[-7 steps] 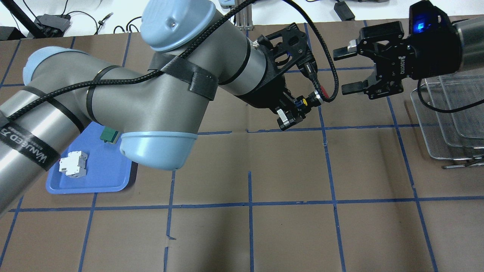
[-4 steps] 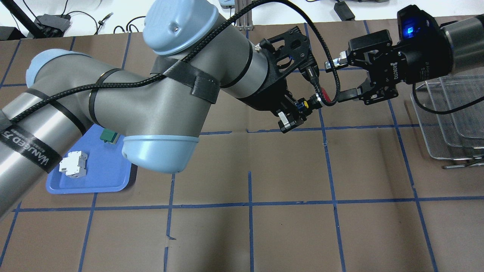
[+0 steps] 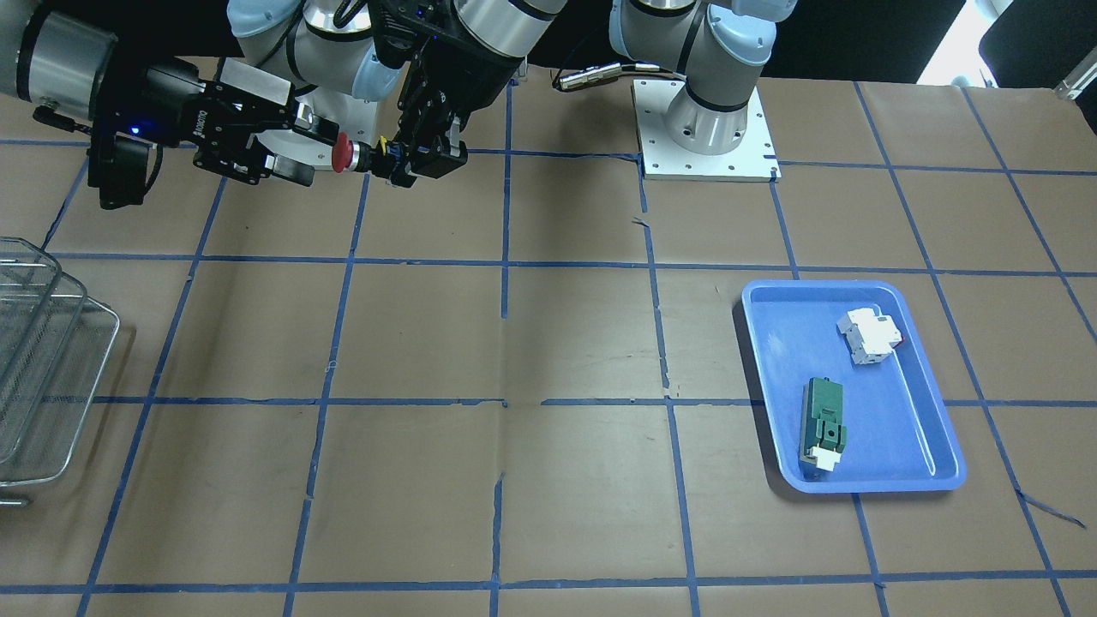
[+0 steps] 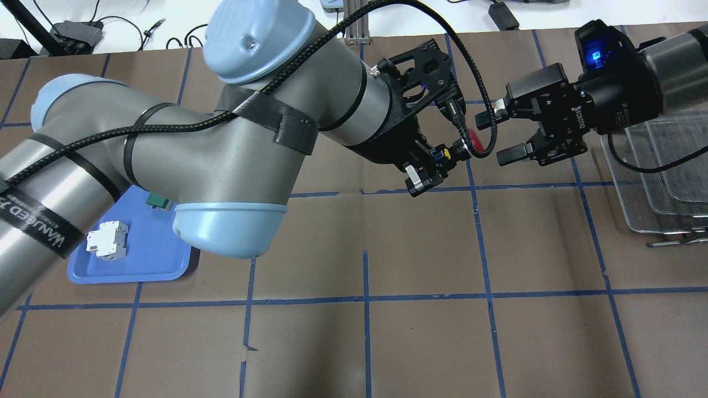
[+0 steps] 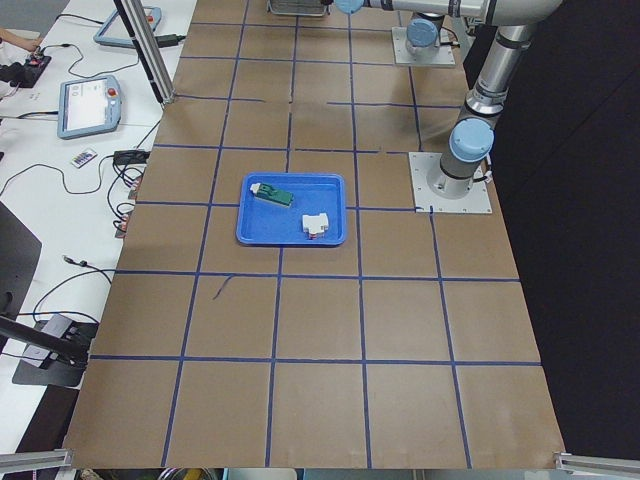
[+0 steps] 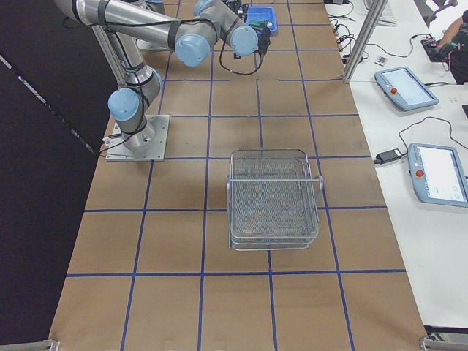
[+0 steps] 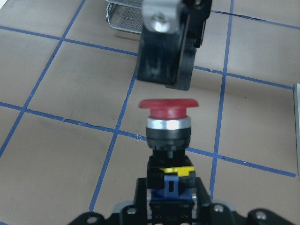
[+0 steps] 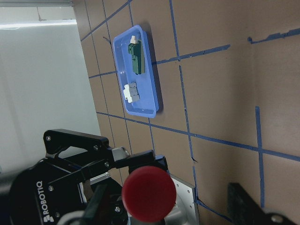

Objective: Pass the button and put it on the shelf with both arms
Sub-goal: 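Close the right gripper on the red push button held by the left gripper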

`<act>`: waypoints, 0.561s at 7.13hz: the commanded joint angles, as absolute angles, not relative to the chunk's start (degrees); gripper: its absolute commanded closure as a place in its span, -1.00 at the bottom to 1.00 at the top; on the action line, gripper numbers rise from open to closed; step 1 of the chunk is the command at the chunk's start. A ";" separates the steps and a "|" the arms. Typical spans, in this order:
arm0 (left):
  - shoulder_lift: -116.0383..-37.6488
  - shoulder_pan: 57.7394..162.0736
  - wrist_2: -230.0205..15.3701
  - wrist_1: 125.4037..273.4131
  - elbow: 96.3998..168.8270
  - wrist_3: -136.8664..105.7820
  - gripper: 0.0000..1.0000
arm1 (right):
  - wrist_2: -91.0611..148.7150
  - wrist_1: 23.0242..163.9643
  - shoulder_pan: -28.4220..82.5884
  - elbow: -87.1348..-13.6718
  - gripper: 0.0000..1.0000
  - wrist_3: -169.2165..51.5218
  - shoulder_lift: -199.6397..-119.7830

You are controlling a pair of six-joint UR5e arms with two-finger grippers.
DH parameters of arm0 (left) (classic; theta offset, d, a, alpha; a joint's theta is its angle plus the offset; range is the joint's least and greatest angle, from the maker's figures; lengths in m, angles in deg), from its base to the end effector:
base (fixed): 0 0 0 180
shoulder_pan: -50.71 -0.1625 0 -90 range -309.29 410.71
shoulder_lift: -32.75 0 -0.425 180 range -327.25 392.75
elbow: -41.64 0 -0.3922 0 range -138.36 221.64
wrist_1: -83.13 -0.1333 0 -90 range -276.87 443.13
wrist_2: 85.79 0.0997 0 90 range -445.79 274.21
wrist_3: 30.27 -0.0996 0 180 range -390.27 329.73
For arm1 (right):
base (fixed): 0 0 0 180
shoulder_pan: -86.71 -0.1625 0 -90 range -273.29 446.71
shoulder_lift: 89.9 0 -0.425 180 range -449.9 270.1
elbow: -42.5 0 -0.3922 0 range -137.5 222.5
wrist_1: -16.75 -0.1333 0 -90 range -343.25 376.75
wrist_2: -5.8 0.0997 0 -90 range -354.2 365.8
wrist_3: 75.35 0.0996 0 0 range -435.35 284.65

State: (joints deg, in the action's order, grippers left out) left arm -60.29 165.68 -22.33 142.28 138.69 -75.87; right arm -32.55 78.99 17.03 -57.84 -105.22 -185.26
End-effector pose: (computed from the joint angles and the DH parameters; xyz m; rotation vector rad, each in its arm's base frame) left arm -0.3864 -0.4086 0.4702 -1.6485 -2.1284 0.5983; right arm 0.0588 -0.4499 0.4457 0.1228 2.1189 0.1277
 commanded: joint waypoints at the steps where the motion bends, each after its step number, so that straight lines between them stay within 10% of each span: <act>1: -60.06 165.67 -22.33 142.19 138.68 -75.80 1.00 | -32.43 78.97 15.79 -57.87 -0.75 -105.23 -185.09; 4: -60.41 165.76 -22.33 142.28 138.59 -75.80 1.00 | -32.34 79.59 14.21 -57.87 -0.68 -105.06 -185.09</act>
